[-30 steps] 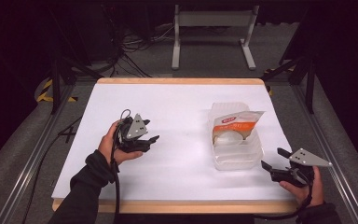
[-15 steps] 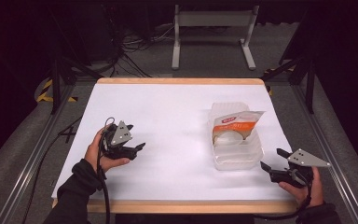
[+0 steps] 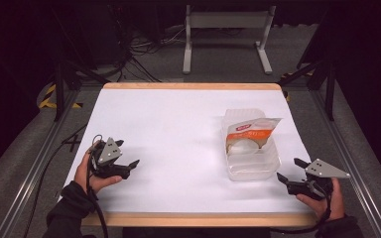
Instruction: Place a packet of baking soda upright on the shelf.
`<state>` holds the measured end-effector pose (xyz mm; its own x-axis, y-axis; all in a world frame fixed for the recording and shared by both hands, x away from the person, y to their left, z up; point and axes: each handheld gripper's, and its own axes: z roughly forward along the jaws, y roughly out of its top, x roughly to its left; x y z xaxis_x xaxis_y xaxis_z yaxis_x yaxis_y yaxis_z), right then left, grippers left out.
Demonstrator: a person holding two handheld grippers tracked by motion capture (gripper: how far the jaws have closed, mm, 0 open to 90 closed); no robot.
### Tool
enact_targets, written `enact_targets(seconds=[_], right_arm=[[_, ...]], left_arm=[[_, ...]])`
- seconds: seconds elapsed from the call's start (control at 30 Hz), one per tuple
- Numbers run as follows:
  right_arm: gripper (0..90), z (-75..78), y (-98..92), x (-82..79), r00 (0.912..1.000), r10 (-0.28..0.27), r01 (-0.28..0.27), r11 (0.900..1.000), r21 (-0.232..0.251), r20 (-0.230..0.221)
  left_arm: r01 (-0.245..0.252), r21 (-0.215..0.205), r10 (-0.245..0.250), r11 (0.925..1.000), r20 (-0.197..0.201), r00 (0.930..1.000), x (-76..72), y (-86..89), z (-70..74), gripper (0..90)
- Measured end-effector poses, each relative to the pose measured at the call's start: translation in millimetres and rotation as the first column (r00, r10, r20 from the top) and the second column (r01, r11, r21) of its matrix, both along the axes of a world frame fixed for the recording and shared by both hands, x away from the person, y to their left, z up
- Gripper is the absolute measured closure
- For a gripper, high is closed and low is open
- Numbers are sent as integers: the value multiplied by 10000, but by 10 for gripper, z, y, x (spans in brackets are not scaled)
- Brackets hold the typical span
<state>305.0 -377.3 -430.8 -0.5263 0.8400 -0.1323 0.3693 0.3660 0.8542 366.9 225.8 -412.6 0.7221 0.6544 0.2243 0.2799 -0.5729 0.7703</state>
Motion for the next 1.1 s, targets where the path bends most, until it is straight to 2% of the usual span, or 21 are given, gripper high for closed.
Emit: enact_targets(seconds=[0.23,0.4,0.63,0.73,0.77,0.8,0.87,0.93,1.03,1.1], right_arm=[[187,-4,5,-12,10000,-45,44,9998,-185,-39],[186,-12,19,-19,10000,-48,46,9995,-318,-69],[183,-17,30,-25,9999,-85,82,9991,-407,-92],[179,-19,27,-34,9999,-121,117,9991,-413,-92],[178,-26,13,-52,9998,-192,187,9990,-416,-107],[178,-26,13,-52,9998,-192,187,9990,-416,-107],[177,-36,-13,-67,9995,-309,306,9990,-326,-103],[175,-44,-41,-74,9992,-399,397,9988,-282,-56],[172,-46,-72,-79,9987,-507,508,9985,-210,28],[172,-45,-72,-79,9986,-531,532,9984,-196,61]], left_arm=[[-320,-247,320,9992,25,9995,-116,223,-91,139],[-570,-481,564,9972,-124,9983,-196,376,-188,132],[-987,-1031,956,9898,-352,9948,-322,565,-318,117],[-1220,-1564,1174,9801,-386,9923,-396,643,-361,112],[-1359,-1831,1311,9737,-382,9906,-448,695,-390,108],[-1359,-1831,1311,9737,-382,9906,-448,695,-390,105],[-1652,-2255,1605,9601,-391,9863,-501,746,-428,105],[-1900,-2719,1955,9434,-68,9807,-563,787,-418,105],[-2136,-2895,2221,9330,-35,9750,-611,843,-412,101],[-2315,-3066,2412,9232,-64,9705,-622,874,-417,99]])
